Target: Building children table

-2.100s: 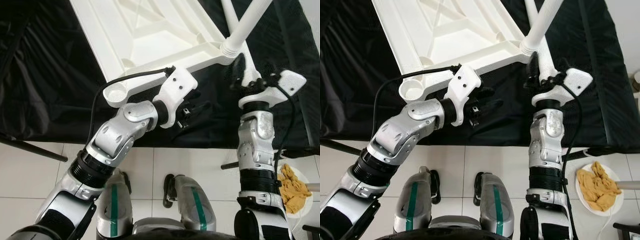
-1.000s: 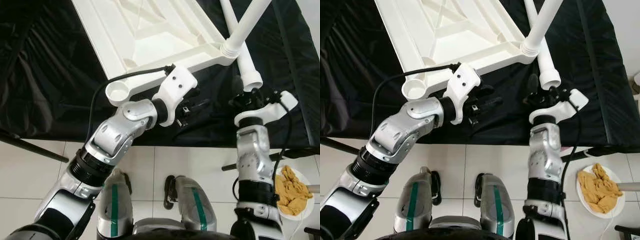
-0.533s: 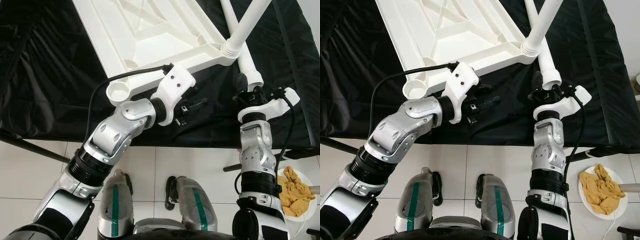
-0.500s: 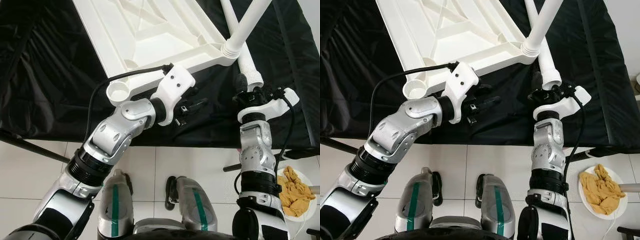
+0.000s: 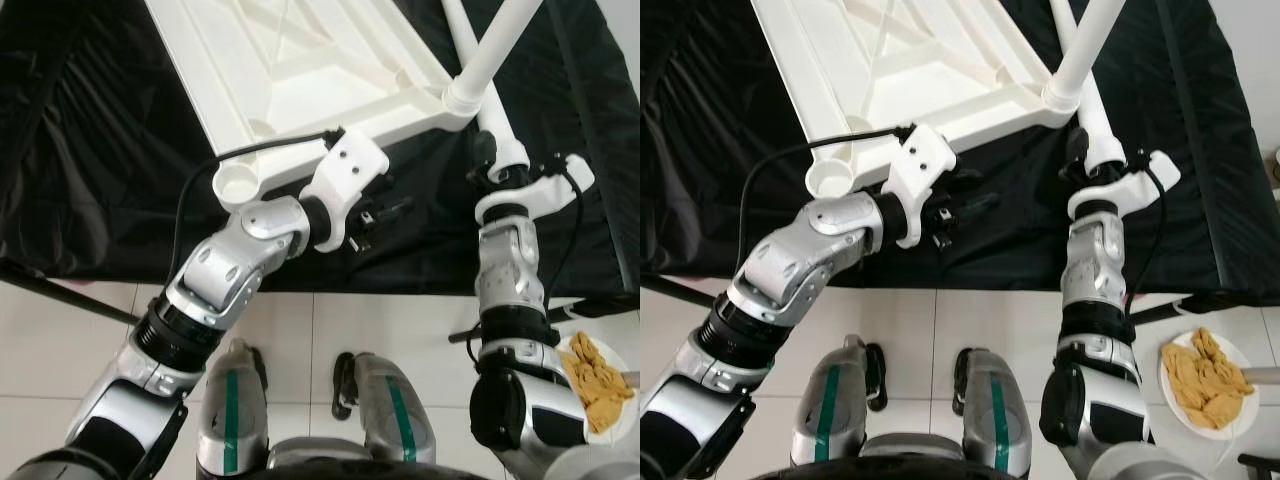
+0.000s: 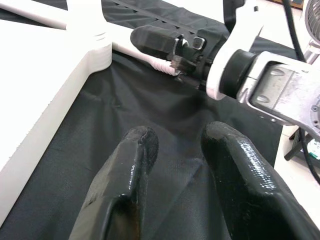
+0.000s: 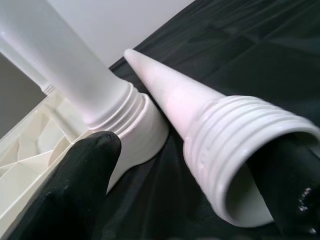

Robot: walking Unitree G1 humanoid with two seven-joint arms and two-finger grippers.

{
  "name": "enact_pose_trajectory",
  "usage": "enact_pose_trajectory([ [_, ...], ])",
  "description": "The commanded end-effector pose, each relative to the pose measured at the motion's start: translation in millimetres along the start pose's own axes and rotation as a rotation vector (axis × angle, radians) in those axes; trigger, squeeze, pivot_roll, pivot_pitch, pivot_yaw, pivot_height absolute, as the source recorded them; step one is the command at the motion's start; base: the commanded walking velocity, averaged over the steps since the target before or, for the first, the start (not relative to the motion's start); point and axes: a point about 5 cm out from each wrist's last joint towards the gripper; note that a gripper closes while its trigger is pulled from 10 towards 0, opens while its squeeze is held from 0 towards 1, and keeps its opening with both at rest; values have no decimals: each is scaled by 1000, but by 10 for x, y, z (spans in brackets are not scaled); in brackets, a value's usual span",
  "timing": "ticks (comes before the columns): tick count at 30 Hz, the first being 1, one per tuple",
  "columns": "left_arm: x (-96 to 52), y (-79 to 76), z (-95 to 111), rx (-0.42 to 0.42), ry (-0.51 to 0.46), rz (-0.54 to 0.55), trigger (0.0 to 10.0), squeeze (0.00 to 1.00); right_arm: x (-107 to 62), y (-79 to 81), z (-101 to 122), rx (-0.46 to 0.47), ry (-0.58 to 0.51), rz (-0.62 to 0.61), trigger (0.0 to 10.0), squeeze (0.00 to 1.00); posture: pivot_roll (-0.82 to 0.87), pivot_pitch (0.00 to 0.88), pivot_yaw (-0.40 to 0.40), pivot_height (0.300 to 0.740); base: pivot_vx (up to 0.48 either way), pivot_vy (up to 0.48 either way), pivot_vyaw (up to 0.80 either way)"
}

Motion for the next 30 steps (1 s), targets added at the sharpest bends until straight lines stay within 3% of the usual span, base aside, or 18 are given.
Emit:
enact_pose_trajectory([
  [1,-3,-46,25,5,-3,-59,10000,0,10,-42,-15,-13,8,-7,10000,0,45,68,-14,740,0,0,0],
  [7,-12,-43,26,4,-2,-54,10000,0,193,-3,-64,-50,26,-67,10000,0,49,66,-14,740,0,0,0],
  [14,-7,-41,28,3,-3,-51,10000,0,235,-18,-52,-25,9,-70,9686,0,52,61,-17,740,0,0,0],
  [15,-6,-42,27,3,-3,-51,10000,0,236,-19,-45,-15,2,-62,8039,0,53,61,-16,740,0,0,0],
  [16,-4,-44,28,3,-3,-50,10000,0,240,-30,-31,-16,-13,-68,0,0,55,59,-17,740,0,0,0],
  [23,-13,-37,30,3,-3,-47,10000,0,290,-21,55,-23,-89,-79,0,0,60,57,-13,740,0,0,0],
  [24,-16,-34,29,3,-2,-46,10000,0,306,6,89,-33,-111,-66,10000,0,60,56,-8,740,0,0,0],
  [30,-30,-25,28,7,4,-53,10000,0,365,125,228,-42,-196,-1,10000,0,60,55,11,740,0,0,0],
])
Point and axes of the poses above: a point about 5 cm out from each wrist's last joint towards the gripper, its own x axis pointing out of the wrist towards the gripper, its own z axis along the axis of the wrist's last joint, y = z × x, and after that the axes turned 1 degree about x, right-handed
